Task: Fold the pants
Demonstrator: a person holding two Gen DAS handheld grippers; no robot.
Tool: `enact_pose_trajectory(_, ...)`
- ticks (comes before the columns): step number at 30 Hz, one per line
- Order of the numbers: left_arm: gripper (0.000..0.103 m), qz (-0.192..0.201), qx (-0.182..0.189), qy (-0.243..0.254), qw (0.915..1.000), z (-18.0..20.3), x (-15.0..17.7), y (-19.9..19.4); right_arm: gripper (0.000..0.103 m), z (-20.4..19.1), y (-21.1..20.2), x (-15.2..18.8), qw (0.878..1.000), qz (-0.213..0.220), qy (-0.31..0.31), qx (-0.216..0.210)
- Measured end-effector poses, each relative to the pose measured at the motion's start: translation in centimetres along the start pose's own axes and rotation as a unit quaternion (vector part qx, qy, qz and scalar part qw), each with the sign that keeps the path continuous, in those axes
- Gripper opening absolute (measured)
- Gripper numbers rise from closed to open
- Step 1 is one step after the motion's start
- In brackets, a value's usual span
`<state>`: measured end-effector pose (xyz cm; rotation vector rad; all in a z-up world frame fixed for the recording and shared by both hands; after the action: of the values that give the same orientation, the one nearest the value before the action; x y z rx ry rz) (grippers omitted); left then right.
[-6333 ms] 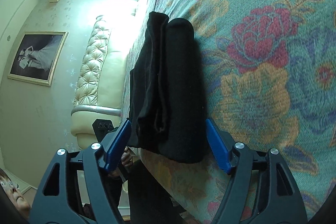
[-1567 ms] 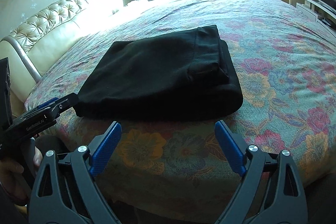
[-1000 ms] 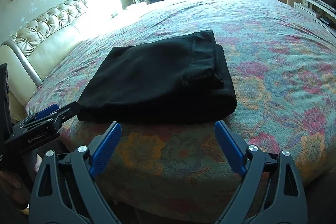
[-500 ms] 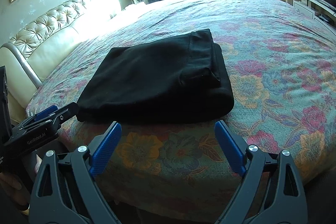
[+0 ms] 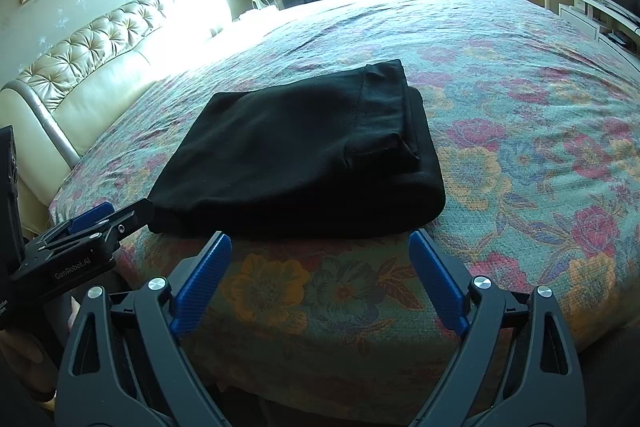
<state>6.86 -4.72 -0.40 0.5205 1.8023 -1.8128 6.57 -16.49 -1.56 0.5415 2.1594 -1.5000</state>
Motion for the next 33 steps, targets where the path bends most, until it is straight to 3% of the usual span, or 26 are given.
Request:
enact_pose_trajectory(10, 0.088, 0.013, -0.005, 0.001, 0.9999, 0.0, -0.3, -0.5, 0.09, -0.2, 0.1, 0.1, 1.0, -0.003, 0.0, -0.002)
enact_pose_trajectory(20, 0.088, 0.018, 0.016, -0.009, 0.9997, 0.0, -1.0, -1.0, 0.09, -0.2, 0.1, 0.1, 1.0, -0.002, 0.003, -0.004)
enact_pose_trajectory(24, 0.088, 0.024, 0.006, 0.005, 0.9997, 0.3, -1.1, -1.1, 0.09, -0.2, 0.1, 0.2, 1.0, -0.002, 0.004, -0.005)
enact_pose_trajectory(29, 0.088, 0.054, -0.059, 0.01, 0.9968, 0.4, -0.5, -2.0, 0.09, 0.0, 0.3, 0.3, 1.0, -0.005, 0.01, -0.007)
enact_pose_trajectory(33, 0.088, 0.036, -0.033, 0.012, 0.9987, 0.3, -0.4, -1.5, 0.09, 0.1, 0.2, 0.3, 1.0, -0.004, 0.013, -0.008)
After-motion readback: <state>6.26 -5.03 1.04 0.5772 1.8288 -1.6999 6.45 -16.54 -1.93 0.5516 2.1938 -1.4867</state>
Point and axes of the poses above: each gripper's, at about its wrist camera, not at the fingertips, and y roughly the way its jaws point, z to its right, x to its underside, the point moved 4 cm from there along y, roughly the way its jaws point, and after that the axes turned 8 degrees about -z, right-handed, at the moved point
